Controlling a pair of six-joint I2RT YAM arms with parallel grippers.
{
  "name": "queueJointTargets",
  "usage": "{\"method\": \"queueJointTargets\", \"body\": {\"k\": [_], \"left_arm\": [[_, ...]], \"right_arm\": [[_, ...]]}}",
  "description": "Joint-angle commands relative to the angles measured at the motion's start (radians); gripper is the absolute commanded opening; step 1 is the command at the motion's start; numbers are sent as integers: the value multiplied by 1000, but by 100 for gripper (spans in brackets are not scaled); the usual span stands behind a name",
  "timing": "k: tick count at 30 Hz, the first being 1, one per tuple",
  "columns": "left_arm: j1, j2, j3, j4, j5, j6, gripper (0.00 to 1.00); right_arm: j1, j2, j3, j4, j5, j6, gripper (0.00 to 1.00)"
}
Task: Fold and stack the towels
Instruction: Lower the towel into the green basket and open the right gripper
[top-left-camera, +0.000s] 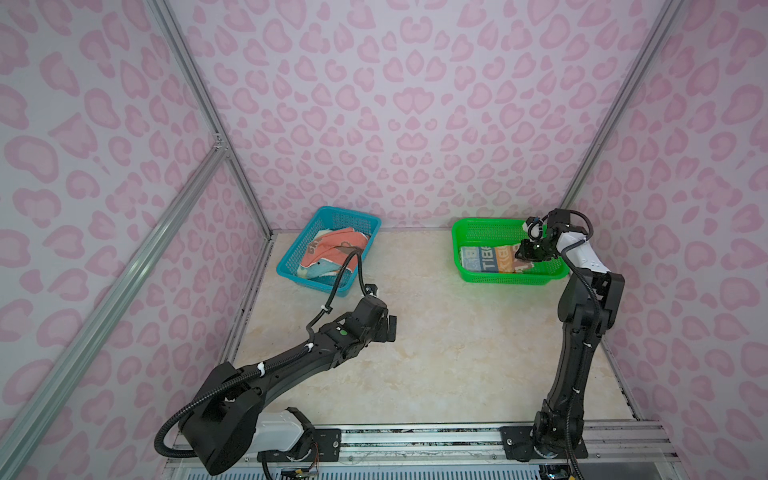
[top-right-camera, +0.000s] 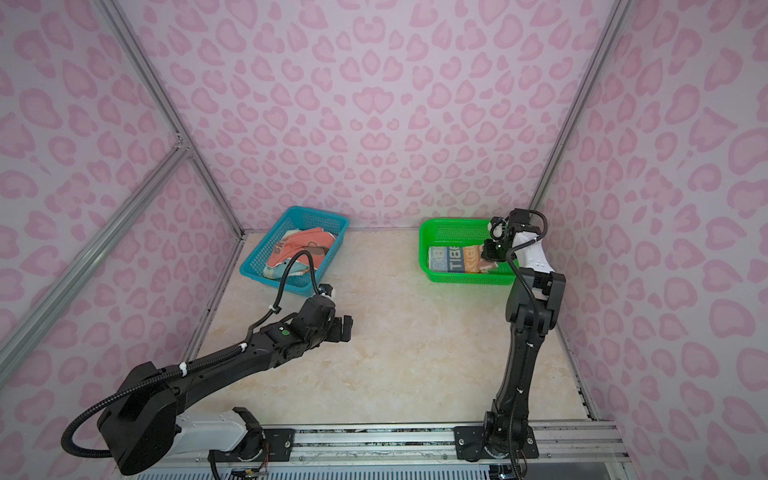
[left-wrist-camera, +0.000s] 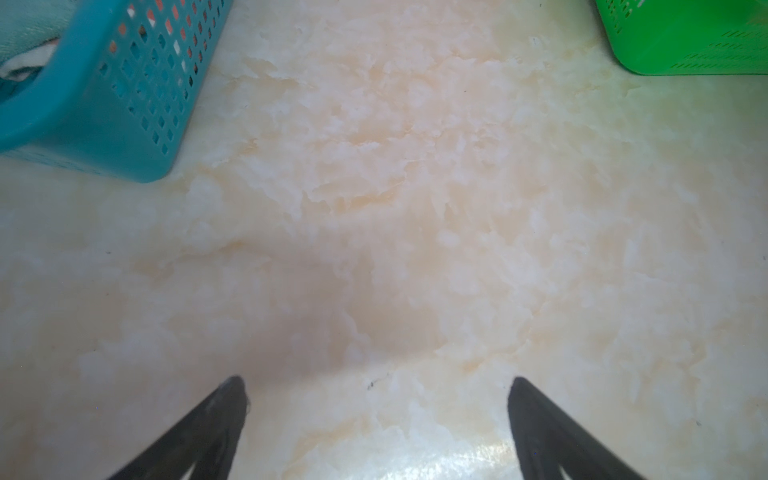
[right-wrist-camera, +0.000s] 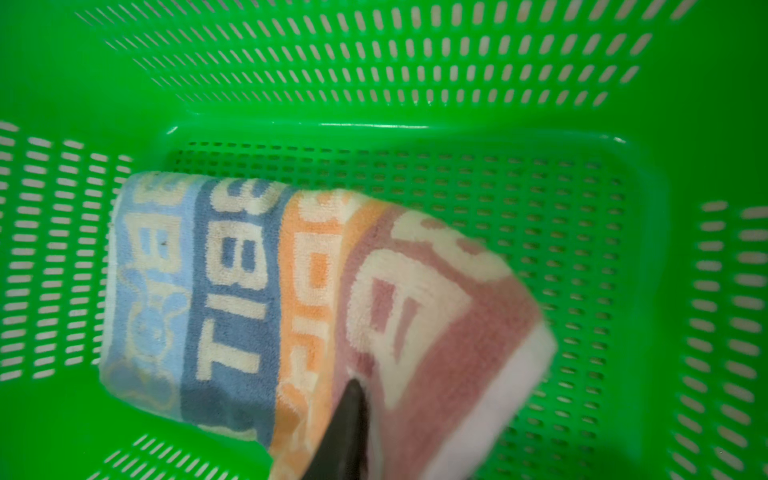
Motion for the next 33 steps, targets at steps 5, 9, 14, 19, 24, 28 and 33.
{"method": "queueJointTargets", "body": {"k": [5,9,14,19,24,28,33], "left_arm": [[0,-10,11,0,-16,-4,100],[0,-21,5,18,-25,-7,100],[0,-15,7,25,-22,-2,100],[1,-9,17,6,-34,-5,100],[6,-26,23,10,-35,-16,100],[21,-41,38,6,-27,-16,100],[60,-65,41,22,-17,-34,99]], "right_arm": [[2,-43,-33,53,119,17,61],[2,-96,-59,74,163,22,75],[10,-159,-114,107,157,30,78],[46,-265,-242,192,152,40,77],[129,-404,-401,293,163,47,77],[210,-531,-536,379,172,63,76],[357,-667,-717,508,154,70,76]]}}
